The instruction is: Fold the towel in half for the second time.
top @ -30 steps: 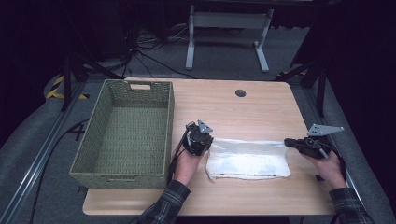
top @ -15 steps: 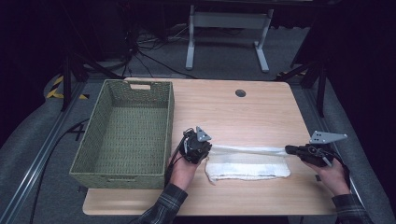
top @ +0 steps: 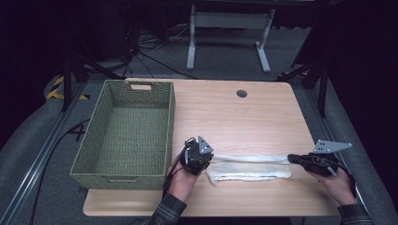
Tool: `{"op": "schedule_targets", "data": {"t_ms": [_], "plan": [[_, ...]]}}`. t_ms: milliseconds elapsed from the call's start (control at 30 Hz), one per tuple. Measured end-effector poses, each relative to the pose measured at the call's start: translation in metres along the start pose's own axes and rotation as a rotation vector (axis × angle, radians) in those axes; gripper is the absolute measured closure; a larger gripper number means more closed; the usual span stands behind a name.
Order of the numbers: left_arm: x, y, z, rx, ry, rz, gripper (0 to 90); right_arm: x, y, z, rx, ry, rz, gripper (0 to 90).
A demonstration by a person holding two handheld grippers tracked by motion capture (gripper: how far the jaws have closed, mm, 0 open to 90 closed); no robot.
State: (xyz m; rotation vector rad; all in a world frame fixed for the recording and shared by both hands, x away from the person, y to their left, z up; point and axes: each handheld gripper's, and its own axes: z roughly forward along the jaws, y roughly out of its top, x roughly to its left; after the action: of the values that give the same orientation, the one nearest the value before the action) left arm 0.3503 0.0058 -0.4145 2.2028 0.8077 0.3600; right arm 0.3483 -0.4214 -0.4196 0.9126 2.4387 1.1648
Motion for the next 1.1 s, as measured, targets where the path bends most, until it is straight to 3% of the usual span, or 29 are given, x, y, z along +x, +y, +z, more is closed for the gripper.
{"op": "schedule_targets", "data": {"t_ms": [100, 300, 700, 767, 833, 1000, 1100], "plan": [[-0.005, -0.002, -0.001, 0.005, 0.011, 0.017, 85.6, 0.003, -0.002, -0.004, -0.015, -0.002, -0.002, 87.4], [-0.009, -0.007, -0.001, 0.026, -0.005, 0.010, 85.6, 0.008, -0.009, -0.008, -0.010, 0.011, 0.010, 87.3], [-0.013, -0.021, 0.006, 0.098, -0.085, -0.009, 85.2, 0.018, -0.023, -0.007, 0.034, 0.045, 0.026, 86.9], [-0.011, -0.020, 0.003, 0.100, -0.110, -0.012, 82.7, 0.019, -0.023, -0.008, 0.036, 0.047, 0.023, 82.3], [-0.012, -0.019, 0.000, 0.071, -0.120, -0.032, 77.5, 0.021, -0.022, -0.012, 0.011, 0.050, 0.035, 78.4], [-0.012, -0.013, 0.002, 0.042, -0.141, -0.036, 78.5, 0.024, -0.016, -0.014, -0.009, 0.054, 0.023, 84.1], [-0.012, -0.012, 0.008, 0.070, -0.160, -0.031, 81.3, 0.025, -0.016, -0.007, 0.020, 0.070, 0.024, 87.5]]}}
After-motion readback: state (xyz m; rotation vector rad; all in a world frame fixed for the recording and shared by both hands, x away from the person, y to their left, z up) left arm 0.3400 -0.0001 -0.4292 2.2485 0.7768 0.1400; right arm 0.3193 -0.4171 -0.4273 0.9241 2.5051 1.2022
